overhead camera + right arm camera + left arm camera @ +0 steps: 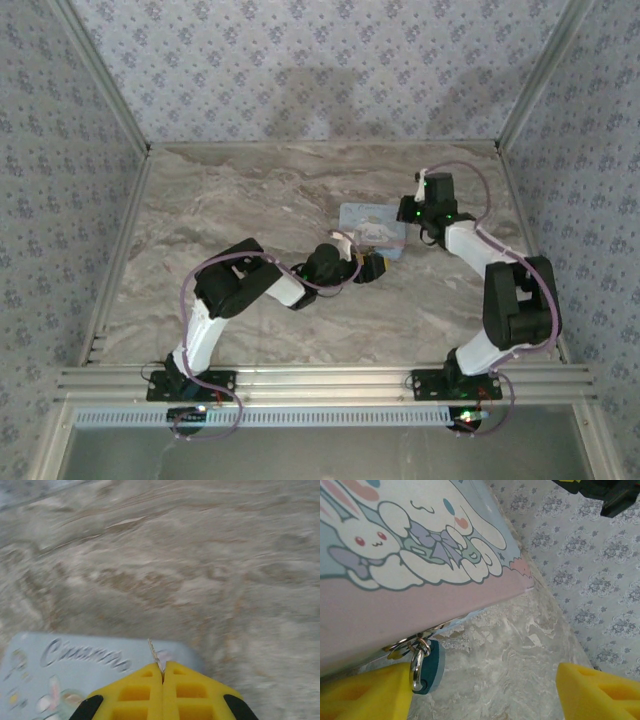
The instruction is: Unlock the padlock with the key
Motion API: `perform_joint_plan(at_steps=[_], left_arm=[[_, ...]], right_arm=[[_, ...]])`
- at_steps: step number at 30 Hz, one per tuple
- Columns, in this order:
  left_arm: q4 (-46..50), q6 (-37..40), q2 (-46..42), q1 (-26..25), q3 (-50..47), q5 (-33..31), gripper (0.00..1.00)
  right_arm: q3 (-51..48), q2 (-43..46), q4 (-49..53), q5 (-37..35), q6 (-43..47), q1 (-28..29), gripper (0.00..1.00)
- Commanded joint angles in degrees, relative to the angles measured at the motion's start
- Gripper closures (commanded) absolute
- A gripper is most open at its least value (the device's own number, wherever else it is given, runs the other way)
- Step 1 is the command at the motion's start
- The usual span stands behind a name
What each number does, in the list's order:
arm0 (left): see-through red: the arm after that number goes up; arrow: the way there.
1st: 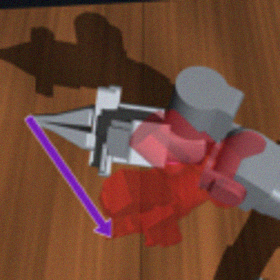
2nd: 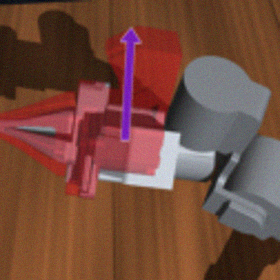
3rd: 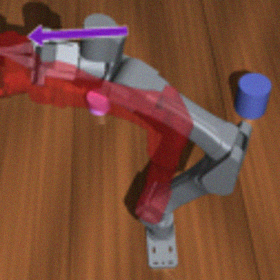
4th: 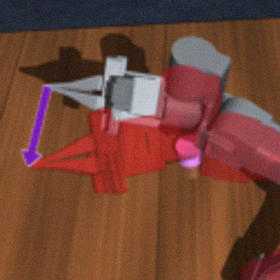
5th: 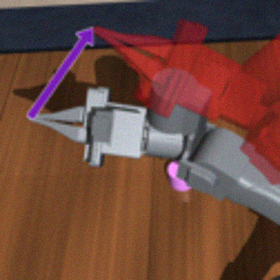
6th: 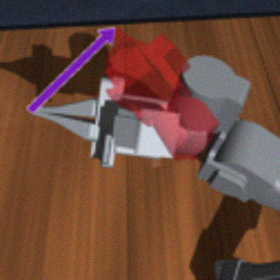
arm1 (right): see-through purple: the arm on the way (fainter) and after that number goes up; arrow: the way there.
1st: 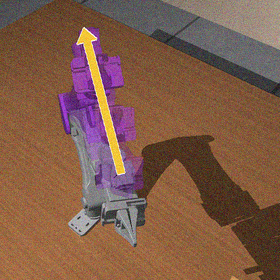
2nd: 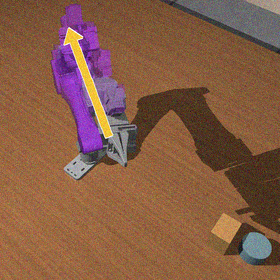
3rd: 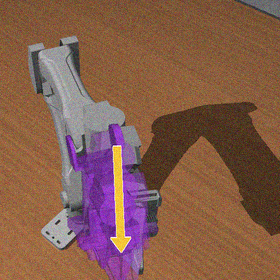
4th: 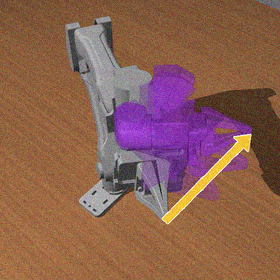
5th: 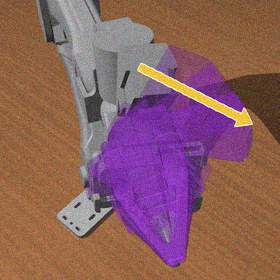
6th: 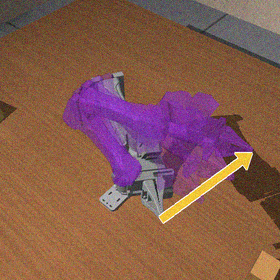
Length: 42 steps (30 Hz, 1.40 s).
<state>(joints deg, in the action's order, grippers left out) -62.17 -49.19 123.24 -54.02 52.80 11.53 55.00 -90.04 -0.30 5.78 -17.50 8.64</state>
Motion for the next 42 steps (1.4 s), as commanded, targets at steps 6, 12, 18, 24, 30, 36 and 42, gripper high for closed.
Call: perform_joint_plan(at_steps=[6, 12, 18, 24, 30, 36, 42], left_arm=[[6.82, -1.04, 3.67, -0.02, -2.11, 0.79, 0.25], [5.86, -1.32, 4.39, 0.14, -1.92, 1.21, 0.24], [5.42, -1.4, 5.23, 0.39, -1.53, 1.96, 0.24], [0.04, -4.43, 4.99, 1.81, -5.59, 0.57, 0.31], [-0.04, -5.04, 4.53, 3.52, -7.71, 2.47, 0.48], [0.29, -5.92, 4.82, 4.45, -7.2, 4.4, 0.69], [2.99, -5.17, 4.81, 5.03, -6.32, 6.41, 0.82]], right_arm=[[3.04, -6.44, 6.88, -5.24, -0.39, -1.76, 1.0], [-2.5, -3.09, 4.91, -4.85, -2.48, 2.31, 1.0], [-4.67, 0.7, 4.88, -7.01, -3.64, 7.0, 1.0], [-5.62, 0.92, 4.62, -7.09, -3.89, 6.57, 1.0], [-6.61, 1.34, 3.85, -6.84, -4.38, 6.6, 1.0], [-7.29, 3.14, 3.92, -6.88, -4.47, 6.6, 1.0], [-8.17, 6.84, 4.92, -6.49, -4.47, 6.52, 1.0]])
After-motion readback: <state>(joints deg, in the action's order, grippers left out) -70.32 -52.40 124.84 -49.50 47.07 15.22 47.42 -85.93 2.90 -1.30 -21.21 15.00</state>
